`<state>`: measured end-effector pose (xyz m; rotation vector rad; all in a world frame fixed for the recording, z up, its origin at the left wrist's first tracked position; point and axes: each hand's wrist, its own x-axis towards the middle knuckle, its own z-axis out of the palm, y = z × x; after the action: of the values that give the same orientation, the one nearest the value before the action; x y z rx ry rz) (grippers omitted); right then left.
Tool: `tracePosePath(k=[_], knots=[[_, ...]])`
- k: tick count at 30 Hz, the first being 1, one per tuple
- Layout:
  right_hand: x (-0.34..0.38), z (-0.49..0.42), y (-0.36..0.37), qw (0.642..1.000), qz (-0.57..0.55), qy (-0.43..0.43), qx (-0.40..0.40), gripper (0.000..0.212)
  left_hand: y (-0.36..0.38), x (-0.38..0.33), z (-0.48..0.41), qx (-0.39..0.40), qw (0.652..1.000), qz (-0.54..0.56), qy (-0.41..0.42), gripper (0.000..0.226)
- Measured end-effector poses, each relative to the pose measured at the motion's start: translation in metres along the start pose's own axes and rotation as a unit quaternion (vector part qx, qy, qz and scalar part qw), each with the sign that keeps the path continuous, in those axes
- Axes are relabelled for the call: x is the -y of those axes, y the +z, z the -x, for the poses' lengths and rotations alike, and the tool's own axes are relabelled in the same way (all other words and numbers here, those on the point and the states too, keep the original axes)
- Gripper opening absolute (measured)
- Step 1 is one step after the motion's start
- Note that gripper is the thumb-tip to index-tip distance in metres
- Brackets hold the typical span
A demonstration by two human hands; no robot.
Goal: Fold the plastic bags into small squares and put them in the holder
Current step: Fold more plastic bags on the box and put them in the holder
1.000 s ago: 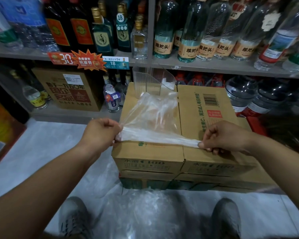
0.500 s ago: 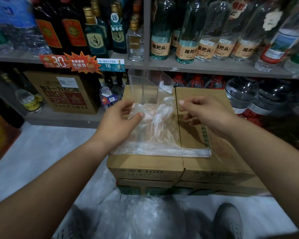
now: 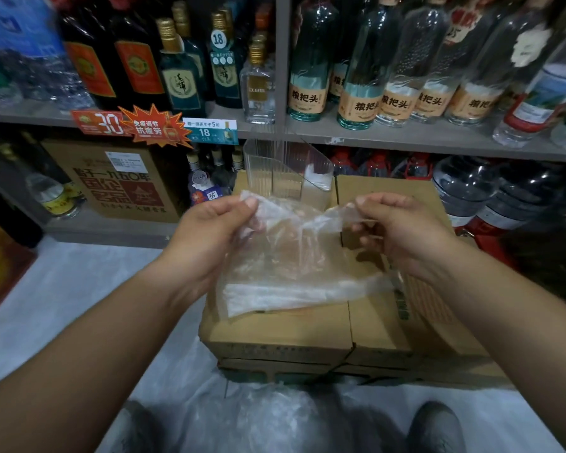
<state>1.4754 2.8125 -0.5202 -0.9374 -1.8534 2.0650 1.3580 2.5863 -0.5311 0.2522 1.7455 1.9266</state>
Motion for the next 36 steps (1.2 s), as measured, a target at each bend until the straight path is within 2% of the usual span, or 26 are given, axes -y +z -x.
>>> tracePosePath(k=[2, 4, 11, 15, 19, 21, 23, 24, 26, 28, 31, 33, 36], knots=[[0.001, 0.0, -0.008, 0.994, -0.099, 0.035, -0.001, 0.008, -0.005, -0.003, -0.003, 0.009, 0.996, 0.078, -0.037, 0.022], [-0.001, -0.001, -0.015, 0.988, -0.14, 0.054, -0.019, 0.007, -0.011, -0.001, -0.007, 0.003, 0.992, 0.105, -0.063, 0.019], [-0.015, -0.004, -0.038, 0.991, -0.073, 0.029, -0.109, 0.006, -0.026, 0.02, -0.02, -0.06, 0.987, 0.049, -0.138, 0.016], [-0.023, -0.005, -0.046, 0.986, 0.004, 0.021, -0.163, 0.005, -0.023, 0.026, -0.017, -0.087, 0.99, -0.06, -0.092, 0.016], [-0.027, -0.005, -0.049, 0.985, 0.064, 0.031, -0.154, 0.009, -0.013, 0.027, -0.013, -0.153, 0.98, -0.127, -0.009, 0.009], [-0.029, -0.007, -0.048, 0.976, 0.137, 0.033, -0.167, 0.02, -0.008, 0.029, -0.004, -0.144, 0.946, -0.279, 0.082, 0.02], [-0.031, -0.005, -0.042, 0.935, 0.294, -0.01, -0.196, 0.035, -0.007, 0.035, 0.007, -0.081, 0.863, -0.463, 0.184, 0.031], [-0.032, -0.001, -0.036, 0.912, 0.356, -0.053, -0.199, 0.039, -0.006, 0.038, 0.011, -0.044, 0.823, -0.526, 0.211, 0.036], [-0.03, 0.015, -0.014, 0.886, 0.416, -0.133, -0.159, 0.043, -0.007, 0.045, 0.015, 0.01, 0.767, -0.61, 0.198, 0.046], [-0.033, 0.029, 0.012, 0.872, 0.458, -0.161, -0.06, 0.049, -0.007, 0.053, 0.014, 0.044, 0.738, -0.651, 0.171, 0.055], [-0.049, 0.029, 0.03, 0.802, 0.581, -0.119, 0.072, 0.069, -0.012, 0.066, 0.008, 0.077, 0.709, -0.689, 0.128, 0.073], [-0.06, 0.022, 0.022, 0.768, 0.626, -0.085, 0.104, 0.077, -0.018, 0.072, 0.006, 0.08, 0.691, -0.709, 0.115, 0.083], [-0.065, 0.015, -0.002, 0.751, 0.651, -0.062, 0.089, 0.078, -0.024, 0.074, 0.002, 0.091, 0.684, -0.715, 0.111, 0.088]])
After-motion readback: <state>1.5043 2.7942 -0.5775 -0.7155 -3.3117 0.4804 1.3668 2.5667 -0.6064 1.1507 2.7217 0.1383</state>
